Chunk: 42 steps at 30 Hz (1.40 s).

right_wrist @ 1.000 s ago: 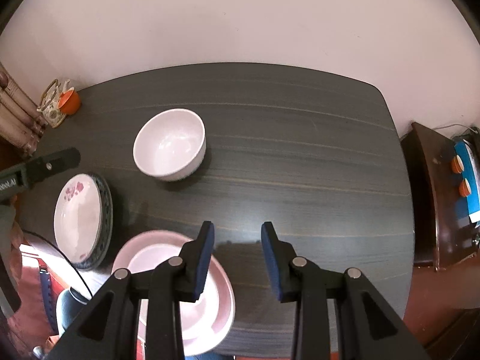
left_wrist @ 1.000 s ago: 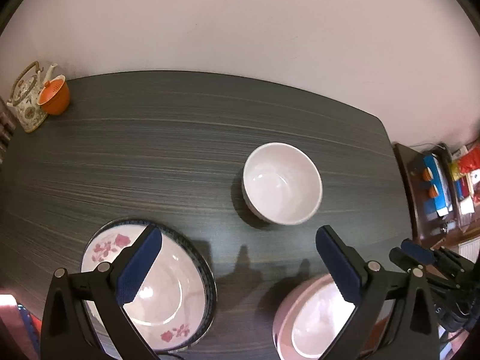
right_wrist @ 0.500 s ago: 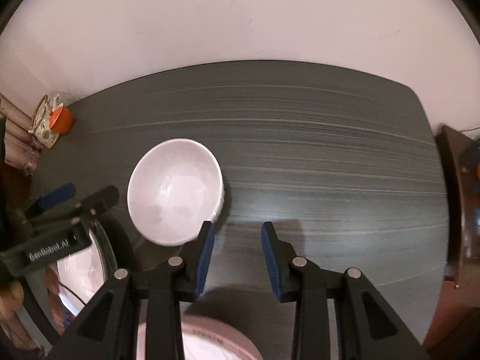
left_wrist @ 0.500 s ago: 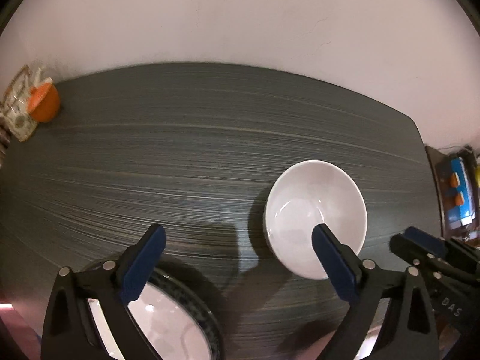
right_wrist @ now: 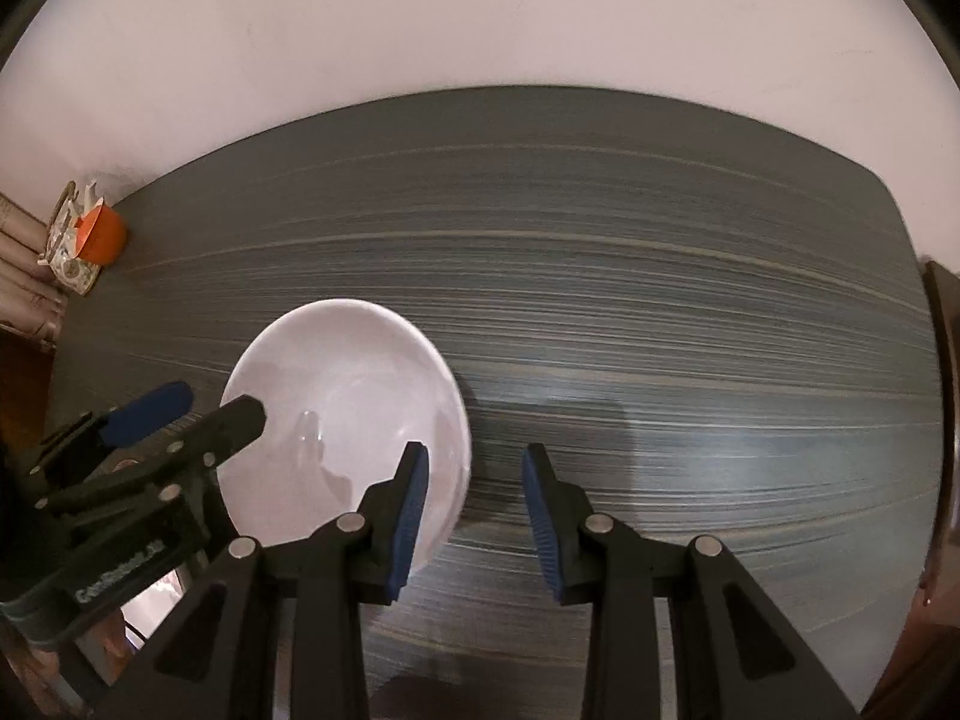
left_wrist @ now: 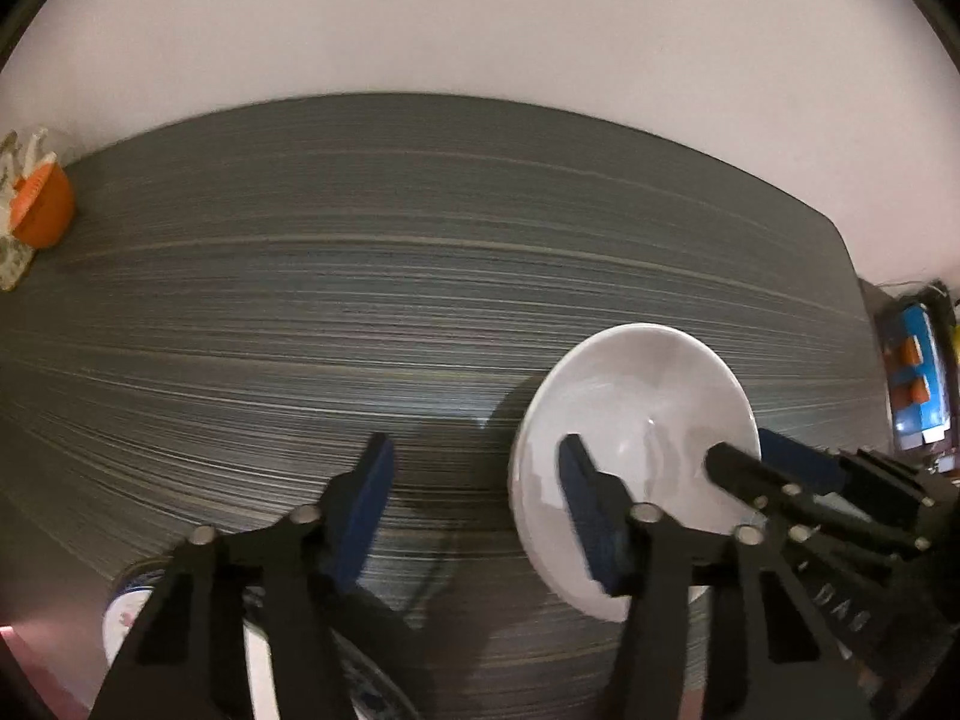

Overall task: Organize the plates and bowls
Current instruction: 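Close the right tool on the rim of the 'Dog' bowl, then lower the 'Dog' bowl into the nested bowls and open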

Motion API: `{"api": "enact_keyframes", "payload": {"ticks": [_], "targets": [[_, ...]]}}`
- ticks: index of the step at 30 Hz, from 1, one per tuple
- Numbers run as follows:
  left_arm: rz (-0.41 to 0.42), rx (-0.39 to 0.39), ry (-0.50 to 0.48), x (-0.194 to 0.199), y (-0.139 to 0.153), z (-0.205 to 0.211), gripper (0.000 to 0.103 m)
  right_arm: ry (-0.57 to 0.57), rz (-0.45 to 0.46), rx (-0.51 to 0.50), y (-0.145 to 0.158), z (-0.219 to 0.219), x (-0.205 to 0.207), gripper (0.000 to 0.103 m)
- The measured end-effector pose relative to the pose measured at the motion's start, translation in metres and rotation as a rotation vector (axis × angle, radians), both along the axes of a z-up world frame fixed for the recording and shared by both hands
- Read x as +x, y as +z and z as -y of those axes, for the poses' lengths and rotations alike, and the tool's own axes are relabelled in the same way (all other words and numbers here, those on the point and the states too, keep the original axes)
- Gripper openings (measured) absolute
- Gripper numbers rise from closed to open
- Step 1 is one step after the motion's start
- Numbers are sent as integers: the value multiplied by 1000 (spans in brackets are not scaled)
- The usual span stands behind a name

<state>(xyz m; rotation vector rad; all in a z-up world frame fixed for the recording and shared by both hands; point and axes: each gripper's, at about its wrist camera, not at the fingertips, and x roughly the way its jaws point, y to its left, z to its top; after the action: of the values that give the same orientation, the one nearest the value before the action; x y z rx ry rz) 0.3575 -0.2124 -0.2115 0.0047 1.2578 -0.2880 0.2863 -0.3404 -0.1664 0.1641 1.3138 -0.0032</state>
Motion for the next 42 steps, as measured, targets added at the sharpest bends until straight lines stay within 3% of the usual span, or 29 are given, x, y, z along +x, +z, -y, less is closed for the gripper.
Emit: {"api": "enact_keyframes", "payload": {"ticks": [4, 7, 11, 15, 26, 32, 37, 42], "targets": [[-20, -22, -8, 3, -5, 6, 15, 31, -2, 10, -5, -3, 1, 33], [-1, -18, -25, 2, -4, 13, 4, 39, -4, -16, -7, -2, 1, 9], [9, -33, -44, -5, -1, 7, 3, 43, 33, -62, 0, 0, -4, 7], [37, -48, -44, -16, 18, 4, 3, 21, 41, -39, 11, 5, -13, 7], [114, -60, -74, -65, 97, 3, 2, 29, 121, -114, 104, 3, -74, 6], [144, -71, -92, -113, 136, 3, 2, 39, 150, -149, 144, -15, -113, 7], [141, -79, -102, -142, 143, 6, 2, 32, 159, -159, 165, -29, -157, 7], [119, -82, -105, -177, 135, 1, 2, 33, 149, -169, 160, -30, -186, 7]]}}
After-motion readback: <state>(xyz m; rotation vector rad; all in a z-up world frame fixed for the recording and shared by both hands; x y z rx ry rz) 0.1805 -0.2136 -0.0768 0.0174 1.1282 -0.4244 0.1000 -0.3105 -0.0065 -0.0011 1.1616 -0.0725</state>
